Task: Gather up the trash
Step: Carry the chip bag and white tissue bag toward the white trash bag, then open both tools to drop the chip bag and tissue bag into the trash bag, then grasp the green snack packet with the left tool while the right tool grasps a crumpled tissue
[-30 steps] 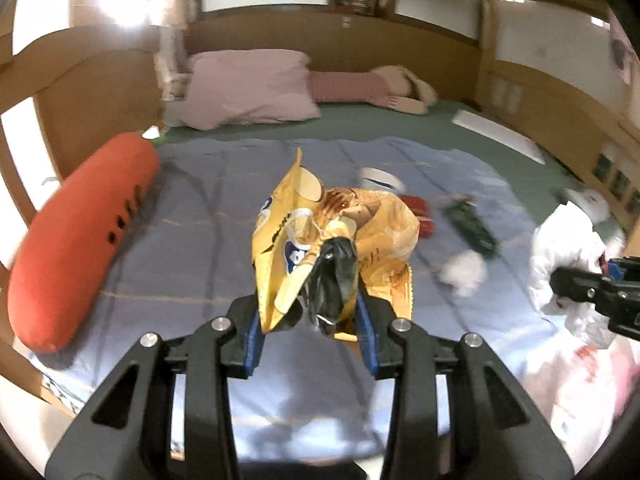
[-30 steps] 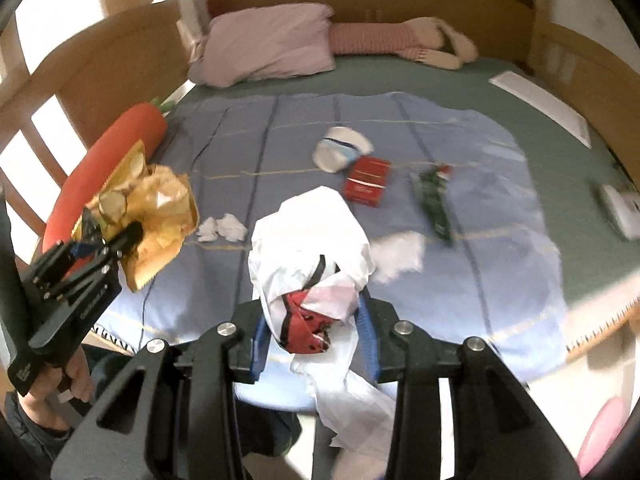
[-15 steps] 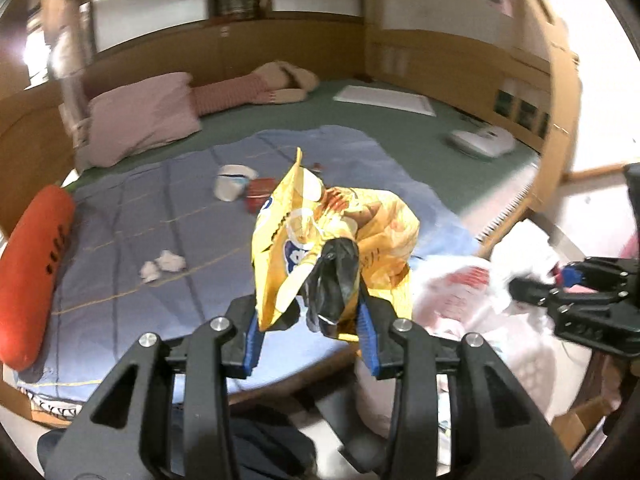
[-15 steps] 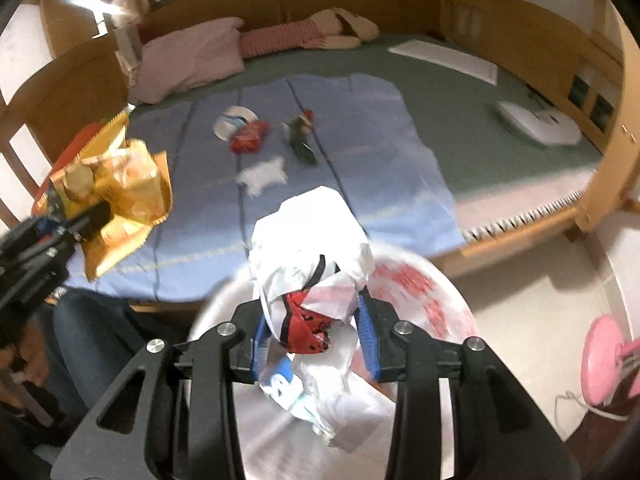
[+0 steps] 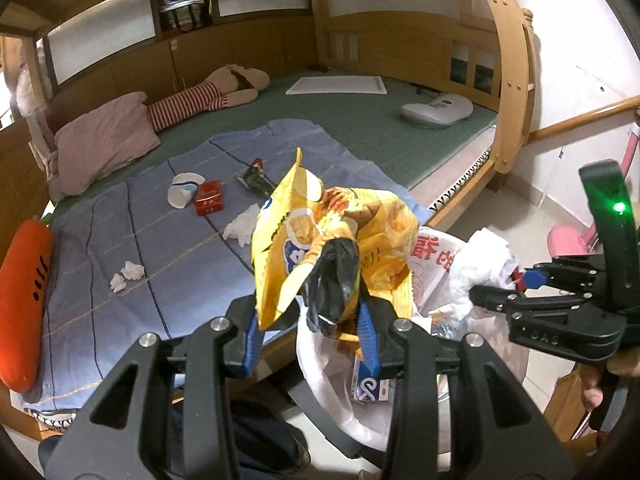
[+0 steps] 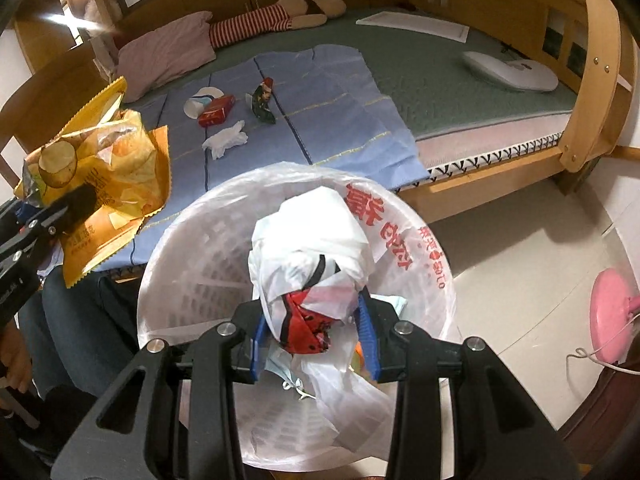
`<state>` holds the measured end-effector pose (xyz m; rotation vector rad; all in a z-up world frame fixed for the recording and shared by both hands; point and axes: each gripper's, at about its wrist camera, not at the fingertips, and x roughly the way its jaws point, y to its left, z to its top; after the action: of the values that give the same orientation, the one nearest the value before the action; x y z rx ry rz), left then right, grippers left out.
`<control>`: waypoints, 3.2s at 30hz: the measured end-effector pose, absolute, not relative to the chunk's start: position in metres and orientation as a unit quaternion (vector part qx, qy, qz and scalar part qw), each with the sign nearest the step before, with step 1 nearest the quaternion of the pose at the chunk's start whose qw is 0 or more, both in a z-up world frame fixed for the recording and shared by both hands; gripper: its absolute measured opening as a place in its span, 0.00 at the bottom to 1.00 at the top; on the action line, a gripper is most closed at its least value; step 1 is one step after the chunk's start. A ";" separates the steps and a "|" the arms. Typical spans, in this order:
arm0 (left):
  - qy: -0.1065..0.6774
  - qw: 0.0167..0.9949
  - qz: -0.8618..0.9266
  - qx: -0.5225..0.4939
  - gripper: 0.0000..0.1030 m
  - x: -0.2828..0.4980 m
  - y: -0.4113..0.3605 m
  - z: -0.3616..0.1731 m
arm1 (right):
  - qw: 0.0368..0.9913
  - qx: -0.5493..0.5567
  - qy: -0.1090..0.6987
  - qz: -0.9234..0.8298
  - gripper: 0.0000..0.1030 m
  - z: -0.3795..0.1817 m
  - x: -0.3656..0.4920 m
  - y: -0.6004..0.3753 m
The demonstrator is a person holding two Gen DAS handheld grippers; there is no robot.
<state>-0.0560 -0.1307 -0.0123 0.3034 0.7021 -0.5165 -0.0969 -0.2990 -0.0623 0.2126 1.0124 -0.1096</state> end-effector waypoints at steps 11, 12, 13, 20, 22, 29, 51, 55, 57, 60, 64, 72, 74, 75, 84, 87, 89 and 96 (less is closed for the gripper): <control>0.352 0.886 -0.263 0.146 0.40 -0.051 -0.133 -0.017 | 0.902 0.141 0.402 -0.075 0.72 -0.033 -0.118 -0.318; 0.357 0.882 -0.270 0.145 0.41 -0.051 -0.134 -0.020 | 0.905 0.154 0.387 -0.082 0.72 -0.028 -0.123 -0.325; 0.360 0.879 -0.276 0.146 0.41 -0.051 -0.135 -0.021 | 0.907 0.161 0.380 -0.085 0.72 -0.025 -0.125 -0.328; 0.381 0.849 -0.330 0.158 0.85 -0.056 -0.146 -0.040 | 0.908 0.207 0.345 -0.119 0.72 -0.014 -0.131 -0.355; 0.383 0.849 -0.325 0.163 0.88 -0.055 -0.147 -0.043 | 0.904 0.212 0.350 -0.124 0.72 -0.015 -0.125 -0.359; 0.388 0.866 -0.289 0.125 0.90 -0.025 -0.125 -0.046 | 0.895 0.208 0.377 -0.116 0.72 -0.025 -0.102 -0.354; 0.453 0.889 -0.022 0.064 0.83 0.198 0.075 -0.095 | 0.852 0.099 0.514 -0.007 0.72 -0.092 0.260 -0.244; 0.454 0.889 -0.032 0.052 0.85 0.215 0.102 -0.107 | 0.821 0.114 0.557 -0.051 0.72 -0.151 0.321 -0.244; 0.464 0.885 -0.034 0.022 0.85 0.221 0.119 -0.116 | 0.814 0.105 0.566 -0.074 0.56 -0.167 0.333 -0.243; 0.499 0.865 -0.026 -0.042 0.85 0.232 0.141 -0.129 | 0.802 0.127 0.578 -0.073 0.26 -0.182 0.338 -0.242; 0.481 0.873 0.012 -0.075 0.85 0.231 0.167 -0.119 | 0.803 0.159 0.575 -0.002 0.18 -0.168 0.328 -0.218; 0.458 0.877 0.073 -0.128 0.85 0.222 0.206 -0.106 | 0.729 0.108 0.627 0.253 0.19 -0.146 0.287 -0.062; 0.460 0.875 0.076 -0.130 0.85 0.221 0.210 -0.107 | 0.717 0.105 0.625 0.289 0.31 -0.144 0.281 -0.040; 0.463 0.874 0.079 -0.130 0.85 0.221 0.211 -0.108 | 0.718 0.098 0.621 0.300 0.49 -0.140 0.280 -0.032; 0.482 0.862 0.065 -0.142 0.85 0.222 0.212 -0.116 | 0.790 0.035 0.592 0.156 0.63 -0.119 0.284 -0.080; 0.489 0.861 0.030 -0.141 0.86 0.224 0.202 -0.119 | 0.751 -0.019 0.644 0.147 0.63 -0.151 0.264 -0.078; 0.492 0.860 0.024 -0.137 0.86 0.224 0.197 -0.120 | 0.729 -0.030 0.666 0.156 0.63 -0.168 0.251 -0.076; 0.488 0.856 0.048 -0.162 0.86 0.223 0.207 -0.124 | 0.736 -0.081 0.653 0.158 0.16 -0.177 0.226 -0.064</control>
<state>0.2235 0.2069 -0.1239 -0.3397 1.0267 0.1006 0.2265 -0.0642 -0.1772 -0.1773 1.4357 0.3471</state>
